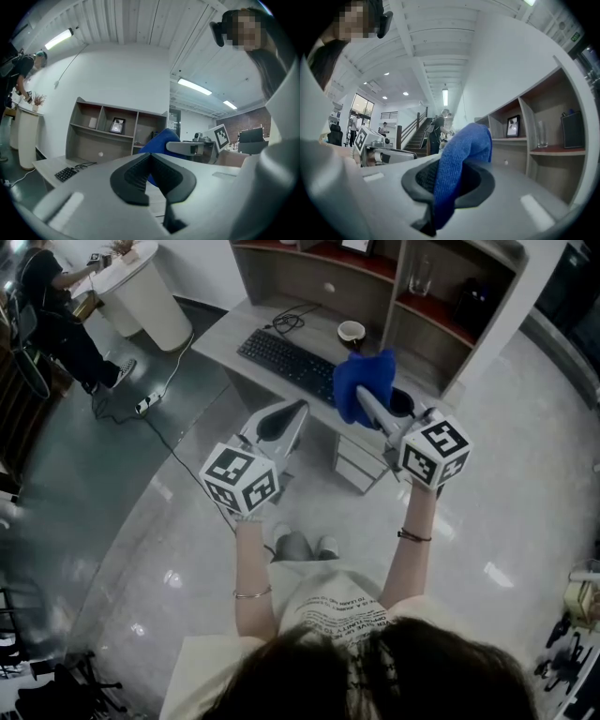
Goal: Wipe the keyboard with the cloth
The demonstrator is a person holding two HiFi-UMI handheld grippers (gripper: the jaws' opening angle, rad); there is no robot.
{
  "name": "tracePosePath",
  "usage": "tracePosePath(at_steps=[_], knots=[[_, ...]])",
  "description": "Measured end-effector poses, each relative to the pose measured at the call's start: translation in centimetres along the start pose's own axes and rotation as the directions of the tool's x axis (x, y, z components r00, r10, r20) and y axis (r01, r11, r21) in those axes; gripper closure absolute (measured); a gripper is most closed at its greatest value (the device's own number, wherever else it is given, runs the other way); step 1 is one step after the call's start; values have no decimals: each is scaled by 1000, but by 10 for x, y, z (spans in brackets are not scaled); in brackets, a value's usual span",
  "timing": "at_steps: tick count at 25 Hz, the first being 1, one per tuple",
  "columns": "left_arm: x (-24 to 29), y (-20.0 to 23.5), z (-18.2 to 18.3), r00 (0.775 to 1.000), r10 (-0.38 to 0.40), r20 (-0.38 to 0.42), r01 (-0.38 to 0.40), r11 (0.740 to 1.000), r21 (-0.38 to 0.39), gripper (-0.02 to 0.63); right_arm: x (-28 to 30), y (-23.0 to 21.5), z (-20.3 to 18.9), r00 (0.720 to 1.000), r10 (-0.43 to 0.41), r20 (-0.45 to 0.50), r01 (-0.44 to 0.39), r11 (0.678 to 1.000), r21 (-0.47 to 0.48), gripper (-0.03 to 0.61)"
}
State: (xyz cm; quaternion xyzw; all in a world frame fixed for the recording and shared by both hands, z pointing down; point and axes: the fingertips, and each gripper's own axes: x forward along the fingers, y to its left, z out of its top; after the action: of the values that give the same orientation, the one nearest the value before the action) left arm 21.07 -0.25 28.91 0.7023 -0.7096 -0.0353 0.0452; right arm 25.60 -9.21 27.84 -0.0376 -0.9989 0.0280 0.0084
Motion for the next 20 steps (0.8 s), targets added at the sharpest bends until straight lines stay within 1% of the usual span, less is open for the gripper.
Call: tracePosePath(at_steps=[4, 9, 20], knots=[[6, 3, -9, 1000, -2, -1, 2, 1000, -24, 612, 1, -6, -9, 1000, -9, -12, 10, 1000, 20, 520], [17, 10, -23, 999, -29, -24, 28, 998, -47, 612, 8, -14, -19, 999, -32, -29, 33, 999, 37, 520], [34, 50, -28, 994, -97, -58, 93, 993, -71, 612, 44, -28, -26, 995, -87, -51, 90, 994, 62, 520]])
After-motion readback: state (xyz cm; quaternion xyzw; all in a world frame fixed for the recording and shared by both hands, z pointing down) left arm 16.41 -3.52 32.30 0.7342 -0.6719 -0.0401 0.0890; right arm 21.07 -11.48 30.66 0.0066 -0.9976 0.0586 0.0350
